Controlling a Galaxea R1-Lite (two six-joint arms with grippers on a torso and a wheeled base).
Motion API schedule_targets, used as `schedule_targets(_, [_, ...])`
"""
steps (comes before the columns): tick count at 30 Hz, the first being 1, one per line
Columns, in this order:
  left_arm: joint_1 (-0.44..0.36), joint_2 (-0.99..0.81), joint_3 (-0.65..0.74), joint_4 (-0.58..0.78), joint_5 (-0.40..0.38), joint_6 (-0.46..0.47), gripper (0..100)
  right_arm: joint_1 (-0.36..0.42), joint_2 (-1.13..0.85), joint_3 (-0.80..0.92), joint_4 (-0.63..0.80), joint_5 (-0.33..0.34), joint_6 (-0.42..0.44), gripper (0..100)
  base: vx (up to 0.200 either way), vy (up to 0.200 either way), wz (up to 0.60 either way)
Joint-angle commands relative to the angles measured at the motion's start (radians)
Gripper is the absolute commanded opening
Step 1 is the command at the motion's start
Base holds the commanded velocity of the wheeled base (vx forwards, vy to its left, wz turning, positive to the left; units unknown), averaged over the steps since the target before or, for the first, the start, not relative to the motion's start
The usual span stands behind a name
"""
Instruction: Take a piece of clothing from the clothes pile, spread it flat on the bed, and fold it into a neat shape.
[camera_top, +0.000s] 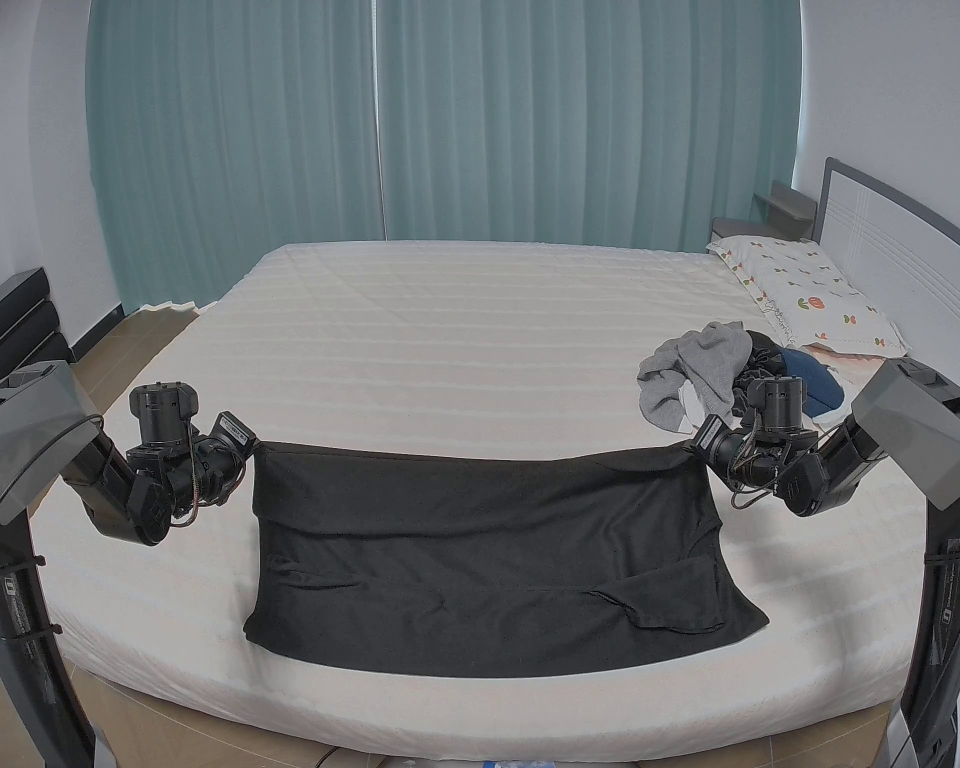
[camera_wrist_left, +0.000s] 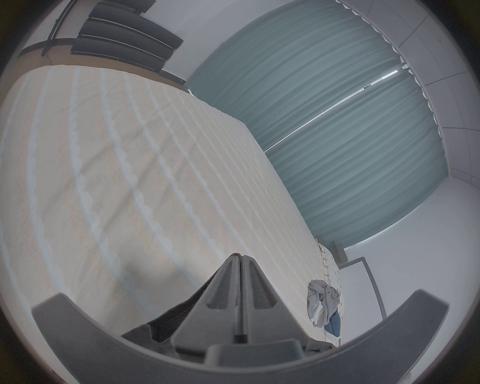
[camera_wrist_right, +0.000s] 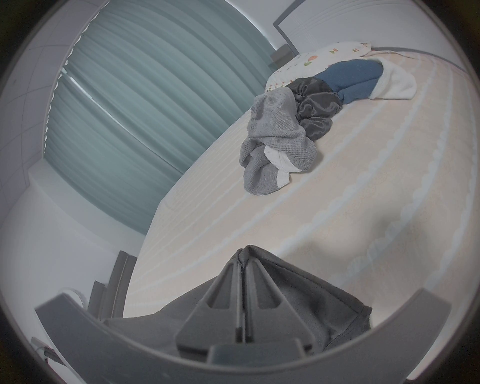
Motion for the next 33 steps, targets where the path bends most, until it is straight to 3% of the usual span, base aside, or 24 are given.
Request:
schedule_targets(1, [0.012, 0.001, -0.002, -0.006, -0.001, -0.002, 0, -0.003, 0.012, -0.009, 0.000, 0.000, 0.007, 0, 0.000, 0.000, 0.00])
schedule_targets(14, [0.008, 0.034, 0.009, -0.042, -0.002, 0.002, 0, 0.000, 0.014, -0.029, 0.006, 0.000, 0.069, 0, 0.000, 0.000, 0.00])
schedule_targets(18, [0.010, 0.025, 0.058, -0.033, -0.015, 0.014, 0, -0.009, -0.006, 0.010, 0.071, 0.012, 0.066, 0, 0.000, 0.000, 0.00])
schedule_targets(26, [0.015, -0.021, 0.202, -0.033, -0.062, 0.181, 0, -0.016, -0.081, 0.168, 0.094, 0.078, -0.011, 0, 0.000, 0.000, 0.00])
schedule_targets(33, [0.012, -0.007, 0.268, -0.028, -0.062, 0.271, 0, -0.015, -0.061, 0.247, 0.087, 0.080, -0.082, 0, 0.000, 0.000, 0.00])
